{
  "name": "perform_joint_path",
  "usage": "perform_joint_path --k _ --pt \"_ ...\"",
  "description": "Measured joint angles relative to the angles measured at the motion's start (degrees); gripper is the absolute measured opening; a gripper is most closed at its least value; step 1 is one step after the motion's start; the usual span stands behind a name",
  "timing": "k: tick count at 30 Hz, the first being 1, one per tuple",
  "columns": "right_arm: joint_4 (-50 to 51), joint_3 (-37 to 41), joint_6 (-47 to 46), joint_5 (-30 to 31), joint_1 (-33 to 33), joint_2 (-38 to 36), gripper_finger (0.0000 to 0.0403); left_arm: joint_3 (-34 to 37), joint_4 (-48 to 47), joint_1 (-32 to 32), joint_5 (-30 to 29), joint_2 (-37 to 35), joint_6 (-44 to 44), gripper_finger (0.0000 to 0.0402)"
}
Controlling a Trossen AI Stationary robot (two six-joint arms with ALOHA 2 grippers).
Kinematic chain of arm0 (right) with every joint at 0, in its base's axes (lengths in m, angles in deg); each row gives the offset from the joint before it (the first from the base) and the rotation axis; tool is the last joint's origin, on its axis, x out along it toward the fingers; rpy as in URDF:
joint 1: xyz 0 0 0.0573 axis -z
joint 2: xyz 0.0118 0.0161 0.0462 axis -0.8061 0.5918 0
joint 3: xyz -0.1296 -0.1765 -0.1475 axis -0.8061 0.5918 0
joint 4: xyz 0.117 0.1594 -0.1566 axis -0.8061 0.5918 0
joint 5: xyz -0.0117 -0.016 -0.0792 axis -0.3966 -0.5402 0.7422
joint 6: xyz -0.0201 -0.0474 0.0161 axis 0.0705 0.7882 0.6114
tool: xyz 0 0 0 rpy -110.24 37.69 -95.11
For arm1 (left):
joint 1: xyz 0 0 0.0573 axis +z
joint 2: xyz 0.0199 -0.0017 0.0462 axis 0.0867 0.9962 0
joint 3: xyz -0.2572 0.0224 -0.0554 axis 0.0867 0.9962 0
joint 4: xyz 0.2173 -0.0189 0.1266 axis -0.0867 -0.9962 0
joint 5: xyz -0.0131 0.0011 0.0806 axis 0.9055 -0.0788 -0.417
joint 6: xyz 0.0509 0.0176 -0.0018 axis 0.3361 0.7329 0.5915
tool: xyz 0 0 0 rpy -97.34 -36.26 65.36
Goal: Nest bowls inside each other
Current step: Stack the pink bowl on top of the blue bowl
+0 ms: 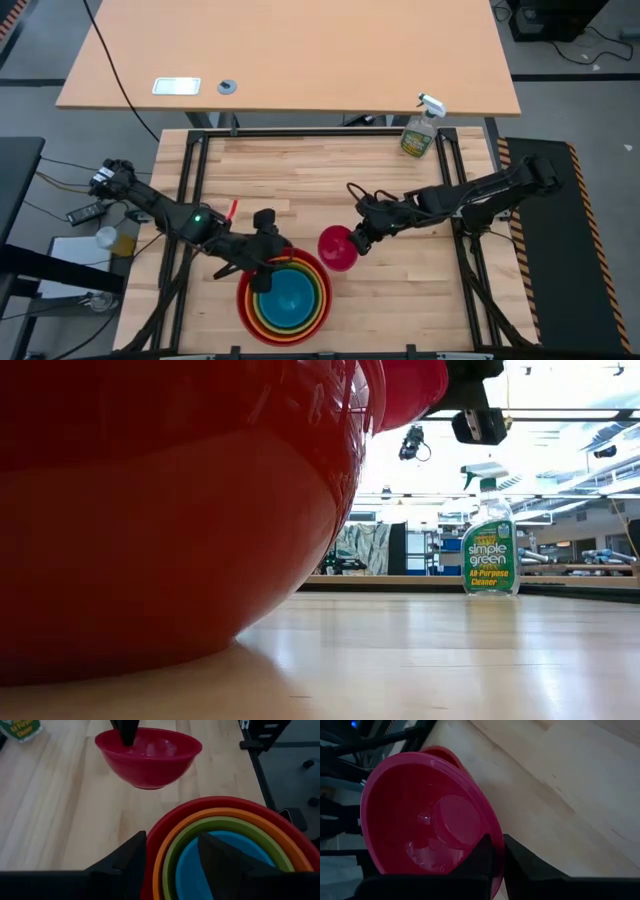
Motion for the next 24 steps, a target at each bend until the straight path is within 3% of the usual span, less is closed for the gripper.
perform_joint_path --k 16,24 --pt "-2.74 -3.83 0.37 3.43 -0.89 0.06 0.0034 0.00 -0.88 -5.96 -9.21 -3.11 0.01 0.0180" --pt "-5.32 -6.84 -0.72 3.13 -3.15 6.60 0.0034 0.00 -1.10 -6.55 -9.42 -3.38 0.32 0.0180"
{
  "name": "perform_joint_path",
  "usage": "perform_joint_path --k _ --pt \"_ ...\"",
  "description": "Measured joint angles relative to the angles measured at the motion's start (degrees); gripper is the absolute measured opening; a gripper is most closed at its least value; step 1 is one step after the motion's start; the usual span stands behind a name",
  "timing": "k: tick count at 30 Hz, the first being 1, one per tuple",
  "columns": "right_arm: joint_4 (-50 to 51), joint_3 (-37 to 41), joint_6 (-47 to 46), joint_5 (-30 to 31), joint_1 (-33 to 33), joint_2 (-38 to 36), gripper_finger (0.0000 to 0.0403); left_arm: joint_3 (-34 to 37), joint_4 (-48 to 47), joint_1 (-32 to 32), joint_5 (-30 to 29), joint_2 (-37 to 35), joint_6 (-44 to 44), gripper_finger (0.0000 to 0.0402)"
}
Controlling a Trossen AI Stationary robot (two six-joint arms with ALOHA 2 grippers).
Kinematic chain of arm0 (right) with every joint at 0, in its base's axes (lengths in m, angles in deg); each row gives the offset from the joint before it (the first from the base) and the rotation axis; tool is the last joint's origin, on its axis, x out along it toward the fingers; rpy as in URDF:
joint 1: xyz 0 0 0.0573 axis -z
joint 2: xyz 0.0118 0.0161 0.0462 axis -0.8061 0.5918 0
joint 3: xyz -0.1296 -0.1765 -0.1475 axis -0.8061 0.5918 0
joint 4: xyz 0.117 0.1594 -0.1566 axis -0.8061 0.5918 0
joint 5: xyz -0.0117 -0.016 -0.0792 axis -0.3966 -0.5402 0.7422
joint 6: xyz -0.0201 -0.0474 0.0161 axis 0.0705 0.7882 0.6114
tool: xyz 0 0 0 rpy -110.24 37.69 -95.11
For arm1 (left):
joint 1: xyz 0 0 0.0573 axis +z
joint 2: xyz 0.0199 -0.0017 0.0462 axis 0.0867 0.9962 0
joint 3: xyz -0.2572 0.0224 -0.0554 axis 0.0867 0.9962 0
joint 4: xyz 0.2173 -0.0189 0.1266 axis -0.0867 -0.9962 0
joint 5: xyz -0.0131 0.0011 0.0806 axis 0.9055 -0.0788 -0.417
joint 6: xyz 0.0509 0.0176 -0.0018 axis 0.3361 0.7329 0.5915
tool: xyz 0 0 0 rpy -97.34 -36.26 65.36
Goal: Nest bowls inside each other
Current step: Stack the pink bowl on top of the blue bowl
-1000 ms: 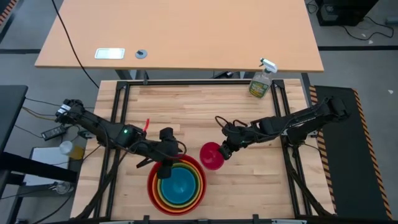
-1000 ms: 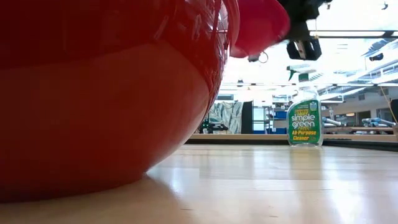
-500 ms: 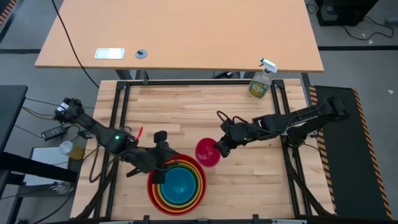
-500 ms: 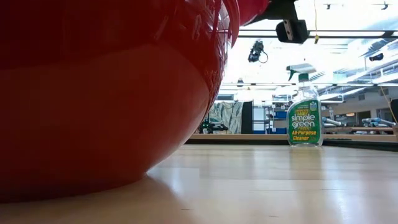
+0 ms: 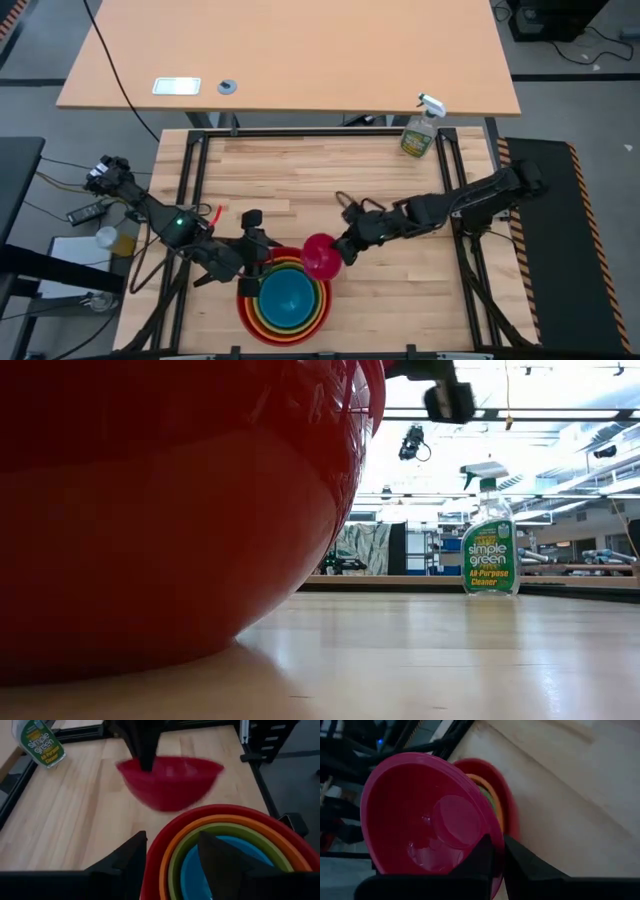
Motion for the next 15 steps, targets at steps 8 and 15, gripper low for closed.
perform_joint_path --k 8,15 --pt "1.96 -14.13 4.90 -4.41 -1.00 13.40 0.0034 0.00 -0.05 -0.38 -0.24 -0.74 0.19 0.0180" --pt "4.34 -23.29 6.32 -8.66 -0.98 21.80 0.0034 0.02 0.16 -1.62 -1.55 -3.09 0.45 0.0180"
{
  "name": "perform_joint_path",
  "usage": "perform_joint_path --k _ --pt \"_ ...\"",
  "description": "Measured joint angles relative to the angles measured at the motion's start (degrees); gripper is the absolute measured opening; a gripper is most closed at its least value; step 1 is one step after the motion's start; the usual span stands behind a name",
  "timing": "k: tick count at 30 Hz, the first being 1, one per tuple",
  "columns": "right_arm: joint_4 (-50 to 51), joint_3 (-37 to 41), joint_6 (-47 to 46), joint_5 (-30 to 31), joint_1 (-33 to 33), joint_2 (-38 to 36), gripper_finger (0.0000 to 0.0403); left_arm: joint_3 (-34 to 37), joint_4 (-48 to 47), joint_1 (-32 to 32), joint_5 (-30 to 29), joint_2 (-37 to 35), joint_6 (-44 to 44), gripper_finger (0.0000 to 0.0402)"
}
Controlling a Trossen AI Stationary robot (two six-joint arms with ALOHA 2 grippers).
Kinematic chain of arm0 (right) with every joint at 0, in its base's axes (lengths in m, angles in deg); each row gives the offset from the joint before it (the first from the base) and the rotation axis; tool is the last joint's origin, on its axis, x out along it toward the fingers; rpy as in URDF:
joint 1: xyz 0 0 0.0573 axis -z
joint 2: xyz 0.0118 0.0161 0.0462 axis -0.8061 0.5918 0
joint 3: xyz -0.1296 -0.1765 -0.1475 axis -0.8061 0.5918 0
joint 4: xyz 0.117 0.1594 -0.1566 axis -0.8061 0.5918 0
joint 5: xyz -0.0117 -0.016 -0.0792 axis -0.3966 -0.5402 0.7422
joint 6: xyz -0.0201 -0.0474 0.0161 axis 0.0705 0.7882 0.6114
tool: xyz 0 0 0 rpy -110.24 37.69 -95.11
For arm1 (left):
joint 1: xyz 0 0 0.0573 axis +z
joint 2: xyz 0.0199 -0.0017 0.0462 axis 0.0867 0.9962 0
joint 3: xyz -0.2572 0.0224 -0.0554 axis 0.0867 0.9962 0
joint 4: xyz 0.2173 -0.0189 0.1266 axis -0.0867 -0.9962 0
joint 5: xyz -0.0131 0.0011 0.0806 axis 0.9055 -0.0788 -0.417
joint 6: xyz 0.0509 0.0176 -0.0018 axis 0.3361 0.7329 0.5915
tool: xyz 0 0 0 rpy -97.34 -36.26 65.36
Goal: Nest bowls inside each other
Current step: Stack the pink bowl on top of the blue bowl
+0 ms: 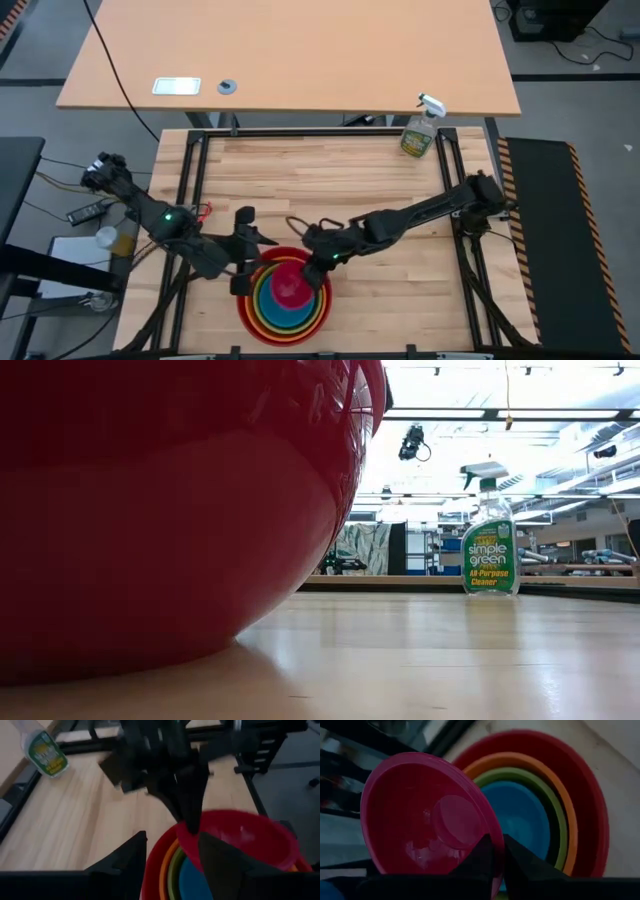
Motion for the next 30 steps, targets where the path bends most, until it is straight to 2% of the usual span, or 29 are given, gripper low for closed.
perform_joint_path --k 9,15,21,26,30 --pt "6.73 -11.91 2.10 -2.37 -0.68 10.41 0.0034 -0.02 0.16 -2.03 -2.06 -3.20 0.13 0.0180" --pt "11.65 -17.21 2.15 -2.20 -0.63 14.55 0.0034 -0.02 0.18 -3.17 -2.73 -3.46 0.51 0.0180" --pt "16.45 -18.37 3.00 -2.29 -0.61 16.73 0.0034 -0.01 0.04 -3.17 -2.85 -3.51 2.13 0.0180" --pt "17.73 -17.45 4.36 1.23 -0.47 16.67 0.0034 0.00 -0.22 -2.72 -4.21 -3.55 4.18 0.0180" --pt "17.55 -17.43 5.55 -1.83 0.19 16.67 0.0035 -0.02 -0.21 -1.68 -4.32 -3.61 4.18 0.0180"
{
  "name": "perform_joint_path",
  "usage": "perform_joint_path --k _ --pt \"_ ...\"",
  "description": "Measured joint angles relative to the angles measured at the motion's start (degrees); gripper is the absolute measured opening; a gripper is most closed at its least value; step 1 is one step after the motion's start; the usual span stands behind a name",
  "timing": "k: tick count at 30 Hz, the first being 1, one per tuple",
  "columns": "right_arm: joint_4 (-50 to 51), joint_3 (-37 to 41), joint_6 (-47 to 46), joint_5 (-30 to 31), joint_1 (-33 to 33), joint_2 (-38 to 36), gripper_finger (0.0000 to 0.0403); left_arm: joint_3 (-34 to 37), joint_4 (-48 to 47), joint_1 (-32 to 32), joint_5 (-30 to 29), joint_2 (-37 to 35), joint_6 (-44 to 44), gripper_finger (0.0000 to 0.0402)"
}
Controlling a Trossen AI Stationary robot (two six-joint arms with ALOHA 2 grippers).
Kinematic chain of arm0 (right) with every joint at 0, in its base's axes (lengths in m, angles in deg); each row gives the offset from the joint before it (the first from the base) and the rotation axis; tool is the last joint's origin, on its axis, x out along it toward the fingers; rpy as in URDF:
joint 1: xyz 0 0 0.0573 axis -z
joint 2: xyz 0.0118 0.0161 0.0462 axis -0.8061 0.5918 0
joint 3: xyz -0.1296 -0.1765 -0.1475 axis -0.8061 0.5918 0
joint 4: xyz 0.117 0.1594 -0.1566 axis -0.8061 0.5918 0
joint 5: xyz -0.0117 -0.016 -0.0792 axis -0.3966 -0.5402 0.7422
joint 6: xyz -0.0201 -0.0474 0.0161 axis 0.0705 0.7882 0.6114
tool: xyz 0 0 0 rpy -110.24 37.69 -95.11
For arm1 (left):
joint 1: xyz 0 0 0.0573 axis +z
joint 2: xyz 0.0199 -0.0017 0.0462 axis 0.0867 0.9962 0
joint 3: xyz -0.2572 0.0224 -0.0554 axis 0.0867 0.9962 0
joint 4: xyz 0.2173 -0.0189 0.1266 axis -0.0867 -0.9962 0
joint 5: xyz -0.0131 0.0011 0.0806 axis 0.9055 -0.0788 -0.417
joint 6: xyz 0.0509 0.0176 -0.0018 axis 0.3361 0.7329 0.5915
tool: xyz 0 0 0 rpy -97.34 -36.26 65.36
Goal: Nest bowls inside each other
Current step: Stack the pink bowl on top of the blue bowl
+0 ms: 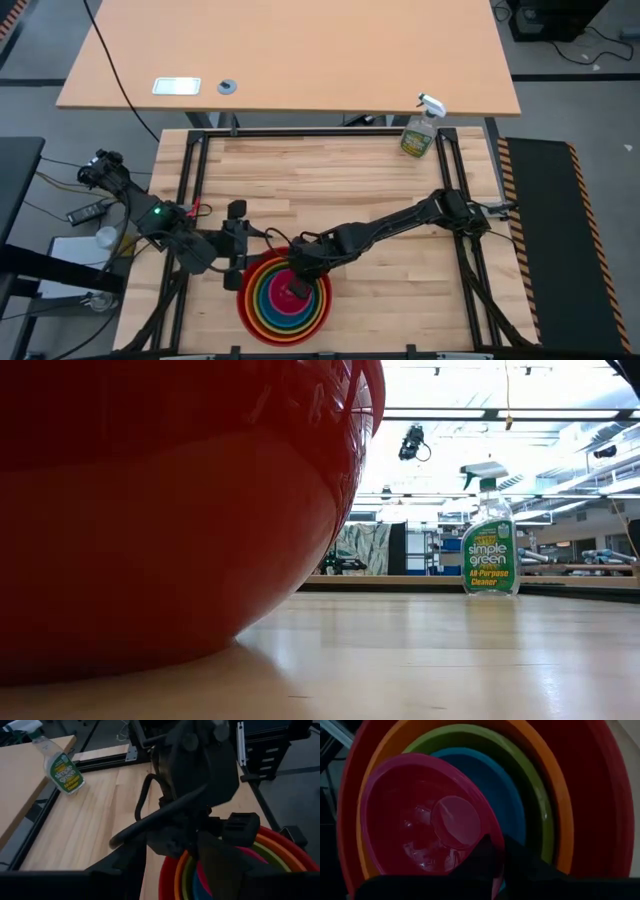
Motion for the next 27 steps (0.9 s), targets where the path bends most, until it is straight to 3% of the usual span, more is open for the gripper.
perform_joint_path --k 10,14,27 --pt "-2.91 1.82 2.36 1.01 -0.22 0.00 0.0038 0.02 -0.07 -0.17 0.08 -0.68 -0.01 0.0180" --pt "-9.42 4.24 5.75 2.18 -0.22 -0.02 0.0038 0.02 -0.24 -0.17 0.07 -0.73 -0.04 0.0180" --pt "-9.04 7.27 5.22 0.49 -0.15 -0.02 0.0039 0.02 -1.59 -0.59 0.12 -0.73 -2.61 0.0180"
